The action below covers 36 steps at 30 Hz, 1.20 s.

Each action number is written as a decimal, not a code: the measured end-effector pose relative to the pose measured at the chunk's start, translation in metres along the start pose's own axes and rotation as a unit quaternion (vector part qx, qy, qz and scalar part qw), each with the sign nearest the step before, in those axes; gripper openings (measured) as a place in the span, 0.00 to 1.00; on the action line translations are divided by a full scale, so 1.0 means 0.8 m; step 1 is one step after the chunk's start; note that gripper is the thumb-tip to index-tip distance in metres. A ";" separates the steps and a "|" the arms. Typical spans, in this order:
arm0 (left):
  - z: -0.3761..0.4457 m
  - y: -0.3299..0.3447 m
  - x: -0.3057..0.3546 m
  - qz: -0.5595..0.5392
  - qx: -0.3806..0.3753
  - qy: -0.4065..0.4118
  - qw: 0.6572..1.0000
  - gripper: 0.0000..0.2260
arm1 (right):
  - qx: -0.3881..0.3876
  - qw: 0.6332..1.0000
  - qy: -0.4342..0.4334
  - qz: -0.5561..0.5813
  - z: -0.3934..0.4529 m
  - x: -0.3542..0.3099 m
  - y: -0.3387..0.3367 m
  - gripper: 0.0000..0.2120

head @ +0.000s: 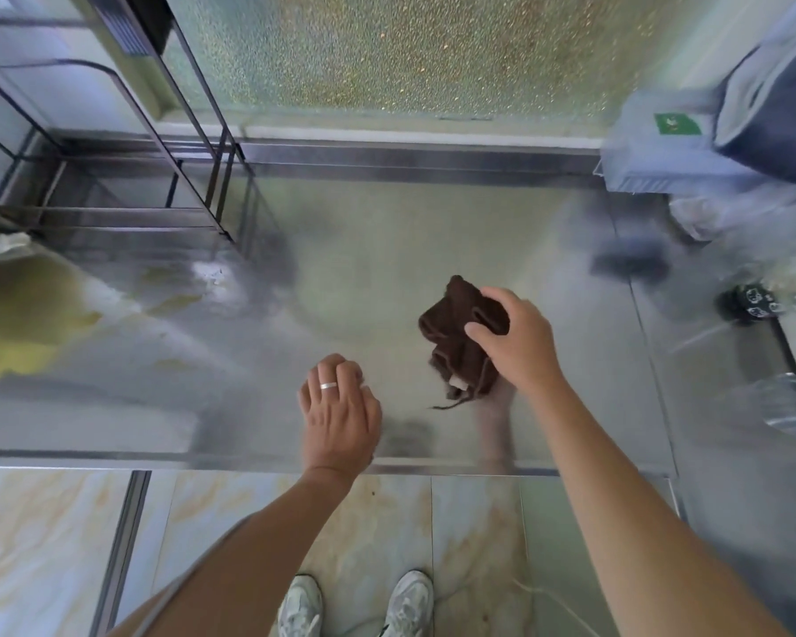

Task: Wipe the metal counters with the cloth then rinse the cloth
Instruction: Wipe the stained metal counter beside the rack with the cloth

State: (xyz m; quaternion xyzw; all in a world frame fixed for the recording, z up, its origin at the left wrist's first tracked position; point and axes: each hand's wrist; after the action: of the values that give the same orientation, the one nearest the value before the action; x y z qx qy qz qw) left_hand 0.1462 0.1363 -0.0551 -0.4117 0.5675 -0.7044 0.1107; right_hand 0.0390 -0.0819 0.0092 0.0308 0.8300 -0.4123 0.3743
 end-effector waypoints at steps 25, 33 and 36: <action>0.004 -0.005 -0.004 -0.053 -0.049 -0.025 0.997 0.11 | -0.038 0.884 -0.325 -0.333 -0.026 -0.014 0.144 0.27; 0.013 -0.008 -0.019 0.054 -0.083 0.044 0.994 0.13 | 0.154 0.947 -0.003 -0.281 0.094 -0.014 0.094 0.26; 0.012 -0.012 -0.021 -0.010 -0.070 0.036 0.997 0.12 | 0.155 0.948 0.028 -0.276 0.090 -0.037 0.114 0.26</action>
State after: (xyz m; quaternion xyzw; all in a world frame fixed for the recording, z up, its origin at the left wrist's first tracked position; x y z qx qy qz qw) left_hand 0.1663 0.1430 -0.0542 -0.3985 0.6152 -0.6780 0.0544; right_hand 0.1363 -0.0654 -0.0594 -0.1306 0.7422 -0.6220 0.2127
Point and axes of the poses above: each hand's wrist, its own z-axis towards the middle knuckle, its own y-axis out of the palm, x = y × z, and after that the axes turned 10 degrees about -x, right-handed
